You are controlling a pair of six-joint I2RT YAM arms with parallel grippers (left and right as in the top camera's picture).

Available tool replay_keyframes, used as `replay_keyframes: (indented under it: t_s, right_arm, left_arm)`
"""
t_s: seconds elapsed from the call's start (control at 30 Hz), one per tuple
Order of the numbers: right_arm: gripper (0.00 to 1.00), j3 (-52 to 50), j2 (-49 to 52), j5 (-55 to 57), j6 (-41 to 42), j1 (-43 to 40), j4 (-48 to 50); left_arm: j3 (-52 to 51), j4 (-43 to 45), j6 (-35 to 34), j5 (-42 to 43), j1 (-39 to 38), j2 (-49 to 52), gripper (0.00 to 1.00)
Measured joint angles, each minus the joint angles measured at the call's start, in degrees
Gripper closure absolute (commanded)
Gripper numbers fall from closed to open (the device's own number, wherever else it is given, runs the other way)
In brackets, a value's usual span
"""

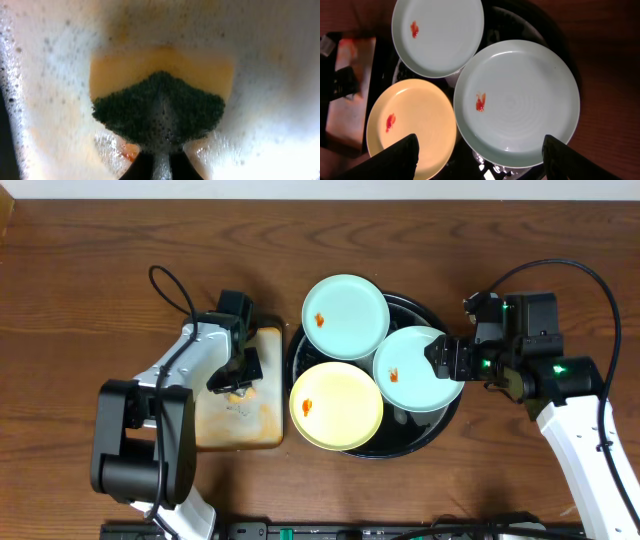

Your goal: Clean dirty plates on tray and stack at the side

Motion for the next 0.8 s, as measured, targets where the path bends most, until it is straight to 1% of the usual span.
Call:
replay_keyframes:
  t_s: [0.03,0.13,0.17,0.2,0.3,0.37,0.53,0.63,0.67,0.73,0.77,0.8]
  right_arm:
    - [0.24,0.0,0.0,0.0,0.0,0.0,0.0]
    - [0.23,0.0,0.0,0.0,0.0,0.0,0.0]
    - [0.23,0.0,0.0,0.0,0.1,0.0,0.0]
    - [0.24,0.0,0.0,0.0,0.2,0.0,0.0]
    - [0.24,0.0,0.0,0.0,0.5,0.0,0.0]
    - [0.25,0.0,0.0,0.0,0.6,0.0,0.0]
    - [0.25,0.0,0.0,0.0,0.8,0.0,0.0]
    - [0.25,0.0,0.0,0.0,0.8,0.0,0.0]
    - [0.25,0.0,0.0,0.0,0.8,0.0,0.0]
    - [0.25,0.0,0.0,0.0,1.1,0.0,0.0]
    - [0.25,0.0,0.0,0.0,1.2,0.0,0.0]
    - [0.25,0.0,0.0,0.0,1.3,0.0,0.0]
  left_arm:
    - [0.1,-0.9,0.0,0.2,0.0,-0.4,0.74]
    - [0.0,-2.4,-0.1,1.0,0.0,-3.5,0.53]
    - [0.0,-2.3,-0.3,1.0,0.0,-5.1,0.47]
    - [0.0,-2.3,-0.3,1.0,0.0,-6.8,0.45]
    - [0.2,-2.3,-0.2,0.6,0.0,-10.8,0.44]
    - [0.2,-2.3,-0.2,-0.1,0.0,-11.3,0.44]
    - [-1.3,0.8,-0.2,-1.0,0.0,-9.0,0.44]
    - [-2.4,1.6,-0.2,-1.4,0.0,-5.8,0.44]
    - [-2.7,1.9,-0.2,-1.4,0.0,-4.5,0.46]
    - [-2.9,2.9,-0.2,-1.6,0.0,-2.3,0.59]
    - [-2.9,3.3,-0.2,-1.6,0.0,-1.5,0.78]
    - [-2.9,3.7,0.0,-1.5,0.0,-1.0,0.89]
